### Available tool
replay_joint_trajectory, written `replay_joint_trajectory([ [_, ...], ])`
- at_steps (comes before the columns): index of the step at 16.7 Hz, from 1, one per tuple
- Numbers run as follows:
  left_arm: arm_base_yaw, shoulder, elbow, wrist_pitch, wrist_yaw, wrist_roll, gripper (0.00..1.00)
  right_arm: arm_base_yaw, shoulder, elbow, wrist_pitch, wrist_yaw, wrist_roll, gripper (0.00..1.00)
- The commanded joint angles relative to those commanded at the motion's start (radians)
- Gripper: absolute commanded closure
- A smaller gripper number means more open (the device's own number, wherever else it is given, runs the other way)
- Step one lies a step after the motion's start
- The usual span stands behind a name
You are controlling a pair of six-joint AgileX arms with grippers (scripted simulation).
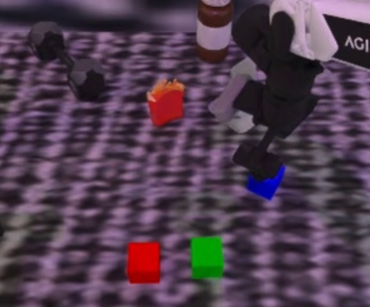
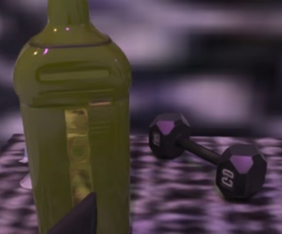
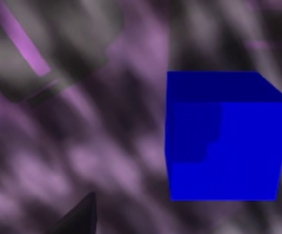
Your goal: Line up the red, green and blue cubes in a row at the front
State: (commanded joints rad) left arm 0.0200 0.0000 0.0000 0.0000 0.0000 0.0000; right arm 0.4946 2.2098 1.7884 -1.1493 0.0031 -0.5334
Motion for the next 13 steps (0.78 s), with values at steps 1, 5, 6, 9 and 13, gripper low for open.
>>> replay_joint_trajectory([
  [1,0.0,0.0,0.0,0.0,0.0,0.0,0.0,-0.005,-0.002,-0.003,0.002,0.0,0.001,0.0],
  [5,0.0,0.0,0.0,0.0,0.0,0.0,0.0,-0.001,0.026,-0.053,0.077,0.0,0.0,0.0],
  [6,0.0,0.0,0.0,0.0,0.0,0.0,0.0,-0.001,0.041,-0.076,0.119,0.0,0.0,0.0],
  [9,0.0,0.0,0.0,0.0,0.0,0.0,0.0,0.0,0.084,-0.143,0.234,0.001,0.002,0.0],
  [13,0.0,0.0,0.0,0.0,0.0,0.0,0.0,0.001,0.101,-0.162,0.263,0.001,0.002,0.0],
])
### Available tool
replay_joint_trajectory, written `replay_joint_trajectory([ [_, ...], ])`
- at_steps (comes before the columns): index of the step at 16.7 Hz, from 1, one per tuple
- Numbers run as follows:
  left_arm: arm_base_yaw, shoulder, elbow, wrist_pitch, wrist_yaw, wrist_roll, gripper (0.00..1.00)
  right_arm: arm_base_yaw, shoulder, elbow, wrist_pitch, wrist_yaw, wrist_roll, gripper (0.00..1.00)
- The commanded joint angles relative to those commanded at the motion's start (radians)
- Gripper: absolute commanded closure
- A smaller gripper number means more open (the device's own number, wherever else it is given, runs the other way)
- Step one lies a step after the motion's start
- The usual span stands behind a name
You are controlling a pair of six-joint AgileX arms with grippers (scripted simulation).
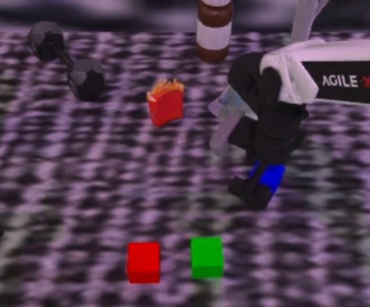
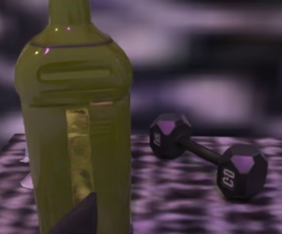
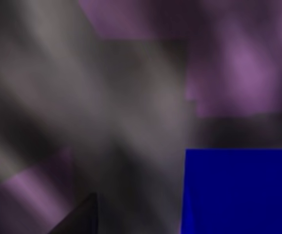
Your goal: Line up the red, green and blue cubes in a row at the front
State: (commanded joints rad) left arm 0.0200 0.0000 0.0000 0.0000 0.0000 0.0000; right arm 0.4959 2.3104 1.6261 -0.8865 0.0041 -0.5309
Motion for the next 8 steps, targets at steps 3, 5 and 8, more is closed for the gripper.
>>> replay_joint_trajectory([
  [3,0.0,0.0,0.0,0.0,0.0,0.0,0.0,0.0,0.0,0.0,0.0,0.0,0.0,0.15],
  [5,0.0,0.0,0.0,0.0,0.0,0.0,0.0,0.0,0.0,0.0,0.0,0.0,0.0,0.3],
  [8,0.0,0.0,0.0,0.0,0.0,0.0,0.0,0.0,0.0,0.0,0.0,0.0,0.0,0.53],
])
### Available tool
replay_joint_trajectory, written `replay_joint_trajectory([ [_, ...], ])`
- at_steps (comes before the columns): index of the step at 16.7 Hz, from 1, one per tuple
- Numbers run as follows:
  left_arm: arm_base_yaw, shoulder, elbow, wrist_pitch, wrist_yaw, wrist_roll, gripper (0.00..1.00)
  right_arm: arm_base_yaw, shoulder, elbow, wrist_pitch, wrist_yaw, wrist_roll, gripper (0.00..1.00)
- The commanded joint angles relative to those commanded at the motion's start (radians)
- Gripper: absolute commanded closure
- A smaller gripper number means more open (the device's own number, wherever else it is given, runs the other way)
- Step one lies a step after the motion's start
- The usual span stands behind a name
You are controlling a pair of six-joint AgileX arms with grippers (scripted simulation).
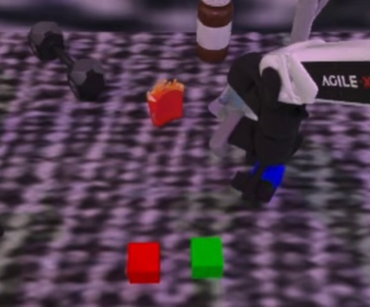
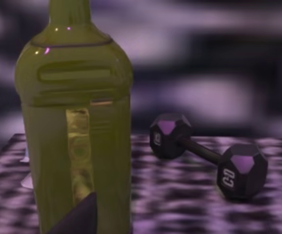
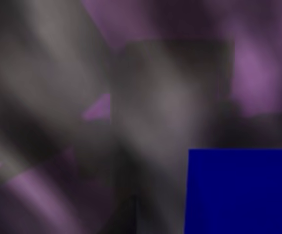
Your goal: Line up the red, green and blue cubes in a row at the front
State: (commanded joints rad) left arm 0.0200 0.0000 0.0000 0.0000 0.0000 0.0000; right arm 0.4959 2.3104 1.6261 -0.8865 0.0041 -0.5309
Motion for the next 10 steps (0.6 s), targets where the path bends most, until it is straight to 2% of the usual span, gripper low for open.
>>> replay_joint_trajectory([
  [6,0.0,0.0,0.0,0.0,0.0,0.0,0.0,0.0,0.0,0.0,0.0,0.0,0.0,0.98],
  [10,0.0,0.0,0.0,0.0,0.0,0.0,0.0,0.0,0.0,0.0,0.0,0.0,0.0,1.0],
])
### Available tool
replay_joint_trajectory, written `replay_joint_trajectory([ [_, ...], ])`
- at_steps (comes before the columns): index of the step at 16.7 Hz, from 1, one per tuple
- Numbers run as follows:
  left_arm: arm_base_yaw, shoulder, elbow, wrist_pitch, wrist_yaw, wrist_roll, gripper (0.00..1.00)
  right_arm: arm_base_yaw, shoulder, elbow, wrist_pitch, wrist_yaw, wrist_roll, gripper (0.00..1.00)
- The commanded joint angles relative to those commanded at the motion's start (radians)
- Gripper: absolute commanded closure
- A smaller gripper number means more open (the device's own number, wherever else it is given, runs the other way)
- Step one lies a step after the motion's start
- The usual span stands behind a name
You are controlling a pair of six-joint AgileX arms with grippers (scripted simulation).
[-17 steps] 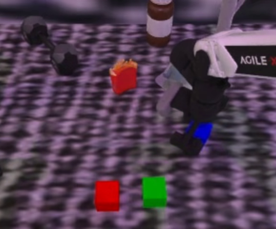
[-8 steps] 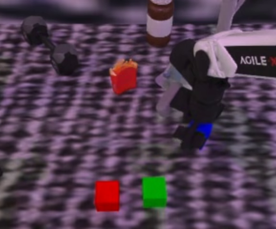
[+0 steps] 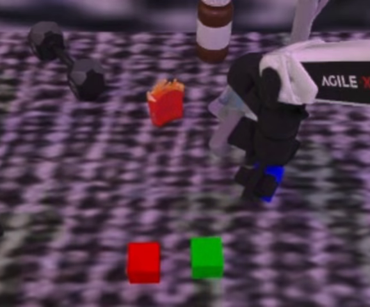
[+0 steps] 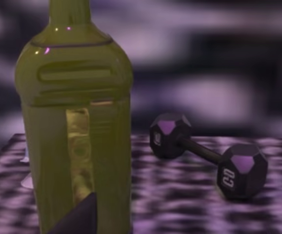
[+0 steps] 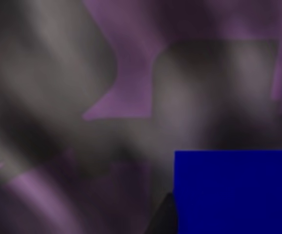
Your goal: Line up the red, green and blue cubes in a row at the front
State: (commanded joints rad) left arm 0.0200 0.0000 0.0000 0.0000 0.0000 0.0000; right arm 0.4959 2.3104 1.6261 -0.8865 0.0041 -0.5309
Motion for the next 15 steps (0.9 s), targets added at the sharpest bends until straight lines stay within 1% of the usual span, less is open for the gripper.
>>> replay_joint_trajectory([
  [7,0.0,0.0,0.0,0.0,0.0,0.0,0.0,0.001,-0.016,0.013,-0.022,-0.003,0.001,1.0],
  [13,0.0,0.0,0.0,0.0,0.0,0.0,0.0,0.006,-0.083,0.121,-0.207,-0.003,0.002,1.0],
  [15,0.0,0.0,0.0,0.0,0.0,0.0,0.0,0.007,-0.099,0.14,-0.234,-0.003,0.001,1.0],
])
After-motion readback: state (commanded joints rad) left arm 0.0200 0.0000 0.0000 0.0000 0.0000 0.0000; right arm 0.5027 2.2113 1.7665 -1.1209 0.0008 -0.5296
